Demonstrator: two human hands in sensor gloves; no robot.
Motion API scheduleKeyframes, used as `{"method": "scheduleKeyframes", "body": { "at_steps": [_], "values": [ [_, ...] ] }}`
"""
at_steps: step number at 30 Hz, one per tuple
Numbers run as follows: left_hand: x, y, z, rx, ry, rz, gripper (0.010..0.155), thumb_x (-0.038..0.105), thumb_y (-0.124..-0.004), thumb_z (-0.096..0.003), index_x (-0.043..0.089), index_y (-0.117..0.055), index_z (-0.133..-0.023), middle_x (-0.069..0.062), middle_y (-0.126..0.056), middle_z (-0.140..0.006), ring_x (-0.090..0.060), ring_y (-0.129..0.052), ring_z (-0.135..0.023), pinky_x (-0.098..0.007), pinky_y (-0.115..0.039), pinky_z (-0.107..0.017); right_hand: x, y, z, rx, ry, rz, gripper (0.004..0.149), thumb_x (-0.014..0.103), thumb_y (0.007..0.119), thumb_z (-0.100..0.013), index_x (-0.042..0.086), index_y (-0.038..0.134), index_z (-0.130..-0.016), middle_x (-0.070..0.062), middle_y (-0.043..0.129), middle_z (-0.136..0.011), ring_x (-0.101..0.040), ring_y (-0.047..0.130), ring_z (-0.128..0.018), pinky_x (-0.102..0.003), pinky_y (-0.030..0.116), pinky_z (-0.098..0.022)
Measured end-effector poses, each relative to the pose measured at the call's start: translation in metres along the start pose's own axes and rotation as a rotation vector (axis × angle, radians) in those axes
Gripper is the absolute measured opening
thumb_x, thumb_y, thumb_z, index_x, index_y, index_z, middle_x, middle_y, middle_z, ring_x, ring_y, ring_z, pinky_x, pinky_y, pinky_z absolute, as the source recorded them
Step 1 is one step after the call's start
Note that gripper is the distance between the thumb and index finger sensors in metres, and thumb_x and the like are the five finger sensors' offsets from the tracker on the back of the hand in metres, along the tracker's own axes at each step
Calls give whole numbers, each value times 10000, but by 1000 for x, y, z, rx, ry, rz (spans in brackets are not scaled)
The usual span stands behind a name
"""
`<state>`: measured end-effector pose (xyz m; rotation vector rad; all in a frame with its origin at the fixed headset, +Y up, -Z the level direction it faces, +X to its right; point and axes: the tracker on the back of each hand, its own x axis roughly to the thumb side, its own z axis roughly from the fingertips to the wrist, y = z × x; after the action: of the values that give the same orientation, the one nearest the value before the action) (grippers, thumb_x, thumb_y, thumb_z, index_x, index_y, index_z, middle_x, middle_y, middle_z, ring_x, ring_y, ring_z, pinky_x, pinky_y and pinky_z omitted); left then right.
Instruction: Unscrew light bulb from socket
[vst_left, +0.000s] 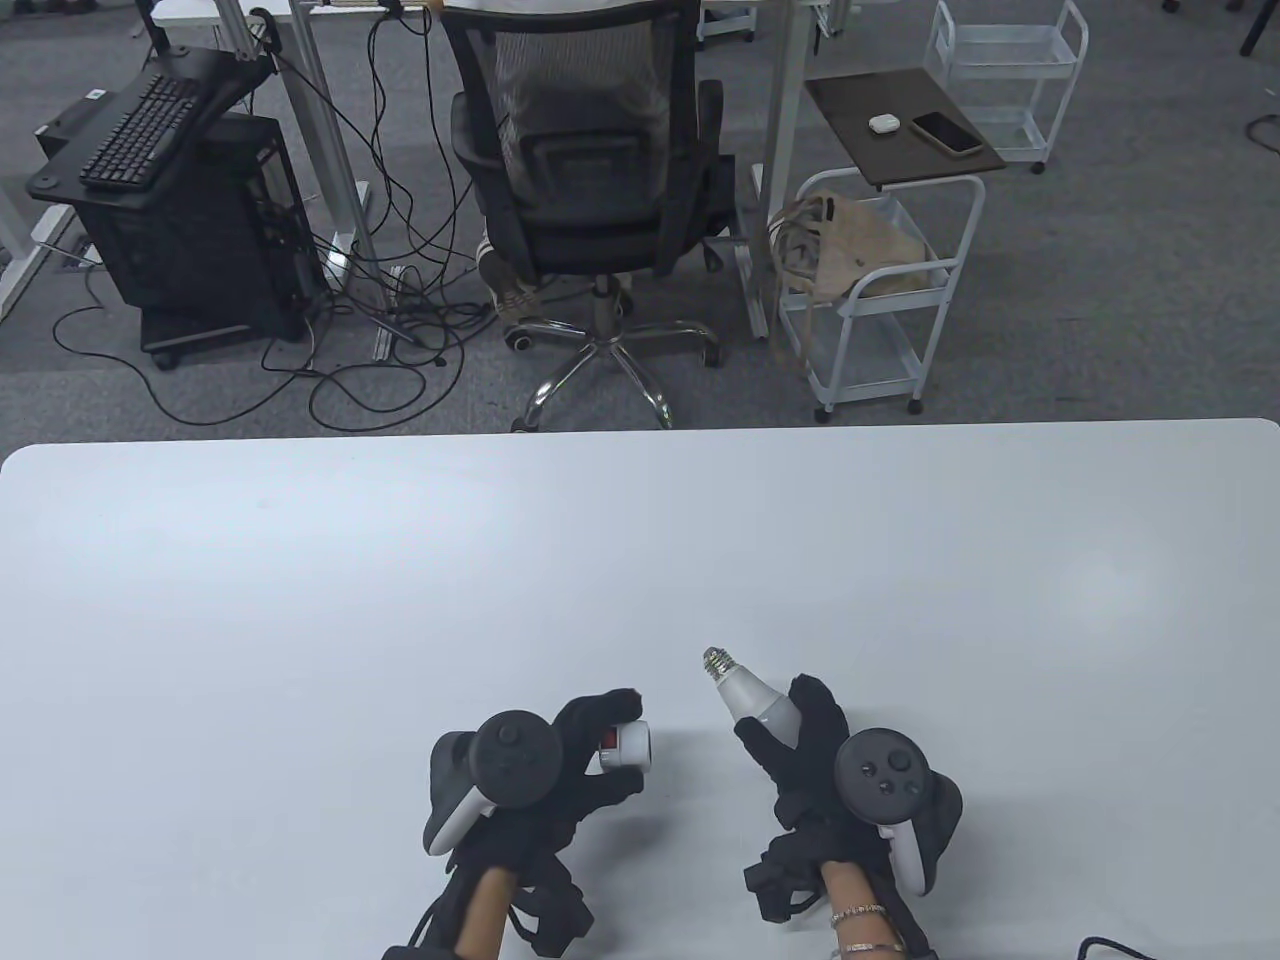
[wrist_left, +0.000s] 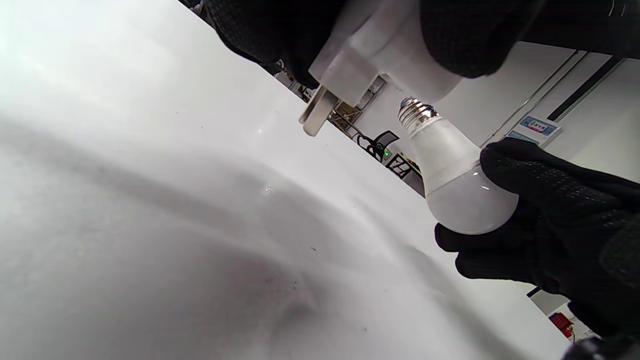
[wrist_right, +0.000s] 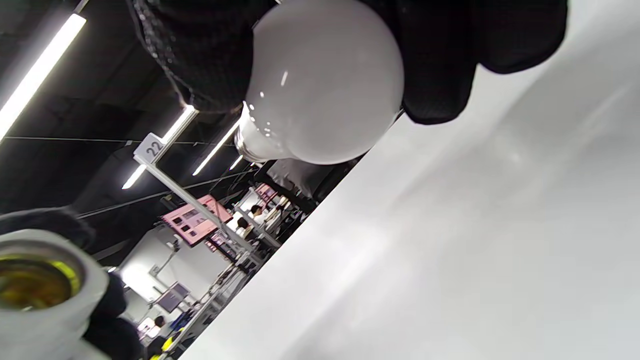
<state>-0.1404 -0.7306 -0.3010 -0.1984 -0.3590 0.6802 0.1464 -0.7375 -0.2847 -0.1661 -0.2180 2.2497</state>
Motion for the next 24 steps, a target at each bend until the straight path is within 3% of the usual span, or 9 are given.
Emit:
{"method": "scheduleKeyframes", "body": {
  "at_steps": [11, 16, 24],
  "values": [
    [7, -2, 2, 2, -33, 17, 704, 446, -829, -559, 394, -427, -1135, -37, -597, -1217, -231, -751, -1077, -406, -658, -839, 0, -15, -30, -170, 162, 240, 709, 433, 841, -537, -4, 559, -1018, -312, 751, -945, -463, 914, -747, -609, 703, -574],
    [9, -5, 1, -11, -34, -3, 703, 447, -828, -559, 394, -429, -1134, -35, -596, -1218, -232, -750, -1077, -406, -658, -839, -1, -15, -44, -177, 220, 396, 692, 419, 831, -551, -10, 558, -1020, -322, 747, -950, -485, 894, -768, -620, 684, -582],
    [9, -5, 1, -10, -37, 7, 704, 448, -827, -559, 394, -426, -1135, -33, -593, -1218, -232, -748, -1078, -406, -656, -840, -4, -5, -60, -141, 282, 482, 693, 434, 824, -555, -16, 573, -1020, -324, 767, -944, -480, 898, -767, -614, 677, -591]
  ]
}}
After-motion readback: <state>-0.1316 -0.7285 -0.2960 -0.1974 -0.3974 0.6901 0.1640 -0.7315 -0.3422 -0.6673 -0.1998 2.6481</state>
